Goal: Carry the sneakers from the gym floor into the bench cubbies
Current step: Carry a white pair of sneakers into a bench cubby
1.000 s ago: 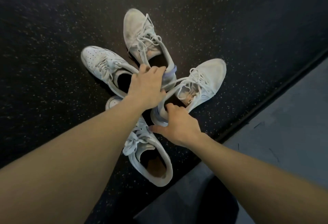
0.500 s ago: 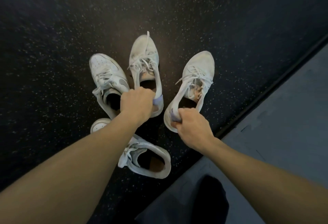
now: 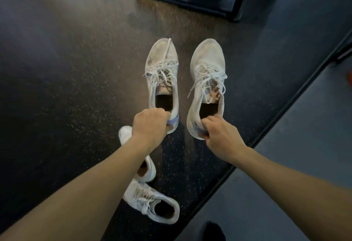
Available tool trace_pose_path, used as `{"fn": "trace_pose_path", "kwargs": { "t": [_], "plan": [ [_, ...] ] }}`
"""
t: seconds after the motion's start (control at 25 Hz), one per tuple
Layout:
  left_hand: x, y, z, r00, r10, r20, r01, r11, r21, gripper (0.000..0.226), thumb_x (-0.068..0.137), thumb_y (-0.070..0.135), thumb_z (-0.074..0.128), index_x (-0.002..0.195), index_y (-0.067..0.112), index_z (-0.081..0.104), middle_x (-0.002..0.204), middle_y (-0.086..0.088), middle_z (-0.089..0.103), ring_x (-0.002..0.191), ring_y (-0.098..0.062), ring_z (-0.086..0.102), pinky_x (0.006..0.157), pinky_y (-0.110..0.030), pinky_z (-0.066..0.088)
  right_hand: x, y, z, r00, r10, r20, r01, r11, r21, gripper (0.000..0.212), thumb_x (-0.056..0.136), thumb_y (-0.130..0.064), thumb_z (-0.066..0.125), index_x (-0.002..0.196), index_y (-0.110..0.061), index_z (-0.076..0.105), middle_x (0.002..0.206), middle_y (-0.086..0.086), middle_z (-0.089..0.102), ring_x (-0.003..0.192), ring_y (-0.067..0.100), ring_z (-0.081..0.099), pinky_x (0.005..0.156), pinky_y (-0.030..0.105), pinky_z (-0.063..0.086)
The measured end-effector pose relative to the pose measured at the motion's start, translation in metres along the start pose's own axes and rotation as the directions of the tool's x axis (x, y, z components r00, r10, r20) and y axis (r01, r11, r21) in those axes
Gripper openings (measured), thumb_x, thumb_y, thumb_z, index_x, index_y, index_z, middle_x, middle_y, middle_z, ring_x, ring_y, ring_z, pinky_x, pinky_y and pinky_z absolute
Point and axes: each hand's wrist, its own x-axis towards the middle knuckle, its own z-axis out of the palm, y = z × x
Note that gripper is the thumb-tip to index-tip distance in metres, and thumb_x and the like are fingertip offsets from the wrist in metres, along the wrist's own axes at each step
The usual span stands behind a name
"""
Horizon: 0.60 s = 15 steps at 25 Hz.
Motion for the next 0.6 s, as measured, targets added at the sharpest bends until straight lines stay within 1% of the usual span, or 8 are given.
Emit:
{"fn": "trace_pose_path", "kwargs": {
  "t": [0.08,0.16,0.28,0.36,0.44,0.52,0.6],
  "plan": [
    [-0.002,0.002,-0.065,0.998,0.011,-0.068,-0.009,1.0,0.021,0.021,0.087,0.045,0.061,0.087,0.025,0.06,0.071,0.008,0.047,0.06,-0.009,0.045,0.058,-0.023,0.034,0.002,-0.019,-0.064,0.999,-0.026,-0.048,0.024,0.999,-0.042,0.012,0.093,-0.018,0.058,0.104,-0.018,0.058,0.104,-0.003,0.056,0.086,0.012,0.049,0.077,0.031,0.05],
    [-0.005,0.009,-0.146,0.99,0.029,-0.137,-0.024,0.999,0.037,0.022,0.088,0.046,0.058,0.09,0.024,0.061,0.073,0.009,0.046,0.063,-0.01,0.044,0.06,-0.024,0.034,0.002,-0.045,-0.146,0.992,-0.059,-0.113,0.05,0.996,-0.08,0.017,0.093,-0.017,0.056,0.11,-0.017,0.058,0.109,-0.002,0.056,0.092,0.014,0.052,0.078,0.034,0.052],
    [-0.009,0.027,-0.279,0.969,0.056,-0.242,-0.04,0.997,0.07,0.026,0.09,0.047,0.055,0.095,0.023,0.063,0.079,0.007,0.052,0.068,-0.011,0.045,0.063,-0.024,0.035,-0.005,-0.087,-0.275,0.974,-0.122,-0.19,0.089,0.981,-0.171,0.02,0.095,-0.02,0.054,0.114,-0.017,0.056,0.112,-0.002,0.056,0.1,0.016,0.05,0.078,0.034,0.051],
    [-0.01,0.041,-0.368,0.948,0.097,-0.303,-0.07,0.993,0.096,0.028,0.091,0.047,0.052,0.096,0.022,0.063,0.081,0.006,0.051,0.07,-0.011,0.043,0.064,-0.024,0.033,-0.014,-0.115,-0.359,0.956,-0.157,-0.248,0.102,0.97,-0.22,0.019,0.096,-0.023,0.052,0.113,-0.017,0.056,0.111,-0.002,0.055,0.103,0.015,0.047,0.076,0.034,0.05],
    [-0.011,0.056,-0.444,0.925,0.141,-0.352,-0.105,0.987,0.119,0.03,0.092,0.049,0.05,0.1,0.023,0.063,0.086,0.005,0.055,0.074,-0.013,0.049,0.066,-0.025,0.034,-0.026,-0.14,-0.43,0.935,-0.179,-0.307,0.102,0.962,-0.252,0.02,0.096,-0.026,0.051,0.114,-0.017,0.056,0.112,-0.002,0.056,0.105,0.016,0.046,0.077,0.036,0.05],
    [-0.021,0.073,-0.521,0.898,0.159,-0.411,-0.12,0.986,0.117,0.035,0.092,0.053,0.046,0.102,0.024,0.062,0.095,0.002,0.061,0.084,-0.017,0.057,0.069,-0.027,0.038,-0.046,-0.163,-0.5,0.915,-0.197,-0.351,0.093,0.952,-0.292,0.022,0.096,-0.026,0.051,0.116,-0.018,0.055,0.114,-0.002,0.055,0.108,0.016,0.045,0.079,0.037,0.05],
    [-0.035,0.094,-0.587,0.86,0.186,-0.475,-0.141,0.981,0.13,0.037,0.091,0.056,0.044,0.102,0.025,0.062,0.096,0.002,0.062,0.087,-0.019,0.059,0.068,-0.029,0.035,-0.073,-0.182,-0.56,0.89,-0.219,-0.401,0.068,0.931,-0.36,0.025,0.093,-0.025,0.055,0.118,-0.021,0.054,0.115,-0.003,0.053,0.108,0.016,0.044,0.078,0.035,0.049]
  ]
}}
